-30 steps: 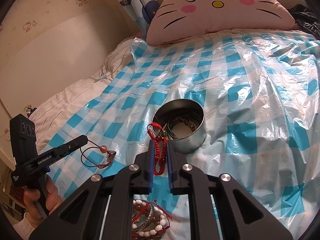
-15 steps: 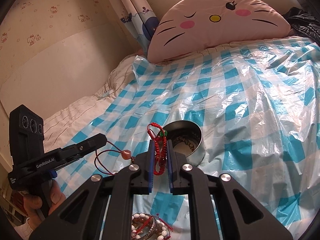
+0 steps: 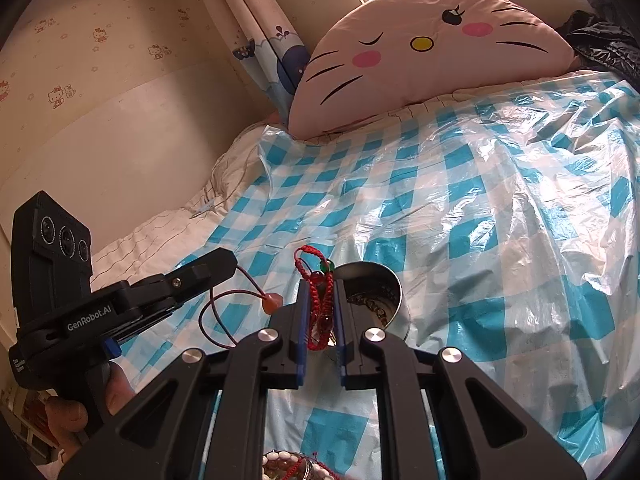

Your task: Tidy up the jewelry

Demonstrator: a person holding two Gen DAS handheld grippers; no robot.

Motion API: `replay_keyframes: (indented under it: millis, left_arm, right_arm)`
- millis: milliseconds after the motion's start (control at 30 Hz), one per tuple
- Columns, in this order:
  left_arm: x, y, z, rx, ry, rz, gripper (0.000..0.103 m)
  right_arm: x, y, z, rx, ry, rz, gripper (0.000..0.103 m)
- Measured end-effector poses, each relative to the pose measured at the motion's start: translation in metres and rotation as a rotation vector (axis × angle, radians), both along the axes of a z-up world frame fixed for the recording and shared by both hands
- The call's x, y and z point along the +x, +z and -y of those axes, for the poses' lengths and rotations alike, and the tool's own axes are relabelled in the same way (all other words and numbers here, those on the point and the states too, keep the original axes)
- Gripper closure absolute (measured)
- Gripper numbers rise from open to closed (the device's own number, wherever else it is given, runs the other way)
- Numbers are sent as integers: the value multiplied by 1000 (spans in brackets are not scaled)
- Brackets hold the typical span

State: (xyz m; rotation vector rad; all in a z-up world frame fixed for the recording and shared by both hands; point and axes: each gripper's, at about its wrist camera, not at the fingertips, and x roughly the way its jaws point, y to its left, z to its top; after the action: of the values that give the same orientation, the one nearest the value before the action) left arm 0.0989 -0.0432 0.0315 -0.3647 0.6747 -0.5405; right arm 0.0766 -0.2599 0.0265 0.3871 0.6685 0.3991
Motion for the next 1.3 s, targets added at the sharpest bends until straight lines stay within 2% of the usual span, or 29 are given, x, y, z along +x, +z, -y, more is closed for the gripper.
replay_keyframes:
  millis: [467,733,767,833,867,1033,1100,1200,1300]
  left_arm:
    - [24,-13,16,13,-10,-19,101]
    - [41,-26,16,19,18,-47,101]
    - [46,-32,17,35,29,-68,100]
    - [52,-44,14,59,57,-110,100]
    - [55,-49,11,62,68,-133,100]
    - [62,-57,-9,41,135,-178,99]
    - [63,-59,-16,44,162,-187,95]
    - [65,-62,-23,42,194,-206,82]
    - [65,-63,-28,57,221,-204,72]
  right_arm:
    - [30,-6,-10,-21,-1,-6,91]
    - [47,-19,-21,-81,10,-37,91]
    - [52,-24,-23,-97,19,-62,89]
    - [57,-33,-27,-140,15,-89,79]
    - [58,-35,-28,-149,17,-95,78]
    - [55,-32,-20,-149,-19,-81,67]
    - [54,-32,-18,-149,-28,-79,64]
    - [54,-32,-17,-152,-31,-81,62]
    - [54,-33,-21,-160,-12,-92,52]
